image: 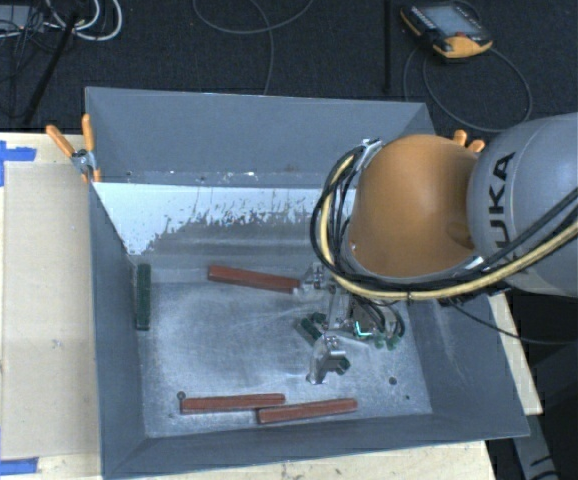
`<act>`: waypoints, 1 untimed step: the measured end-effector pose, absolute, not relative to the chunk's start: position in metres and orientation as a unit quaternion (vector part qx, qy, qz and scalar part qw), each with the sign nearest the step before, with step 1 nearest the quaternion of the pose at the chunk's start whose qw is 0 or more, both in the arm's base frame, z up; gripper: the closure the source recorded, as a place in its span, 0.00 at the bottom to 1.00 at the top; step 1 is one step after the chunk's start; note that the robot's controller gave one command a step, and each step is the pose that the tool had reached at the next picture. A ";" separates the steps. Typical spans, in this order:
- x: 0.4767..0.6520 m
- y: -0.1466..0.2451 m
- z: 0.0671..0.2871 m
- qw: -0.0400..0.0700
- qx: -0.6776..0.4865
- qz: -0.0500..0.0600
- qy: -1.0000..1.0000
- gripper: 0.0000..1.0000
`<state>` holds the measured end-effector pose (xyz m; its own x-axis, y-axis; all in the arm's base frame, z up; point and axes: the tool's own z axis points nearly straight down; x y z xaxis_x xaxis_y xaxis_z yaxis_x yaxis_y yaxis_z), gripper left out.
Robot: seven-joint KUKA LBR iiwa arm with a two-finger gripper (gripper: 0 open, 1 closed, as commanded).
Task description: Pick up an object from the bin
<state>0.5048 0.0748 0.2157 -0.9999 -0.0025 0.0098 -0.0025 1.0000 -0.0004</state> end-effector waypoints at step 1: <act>0.505 0.075 0.218 0.003 0.001 0.000 -1.000 0.00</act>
Offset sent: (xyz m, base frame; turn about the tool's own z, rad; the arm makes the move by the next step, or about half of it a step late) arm 0.0407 -0.0197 -0.0436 -0.0152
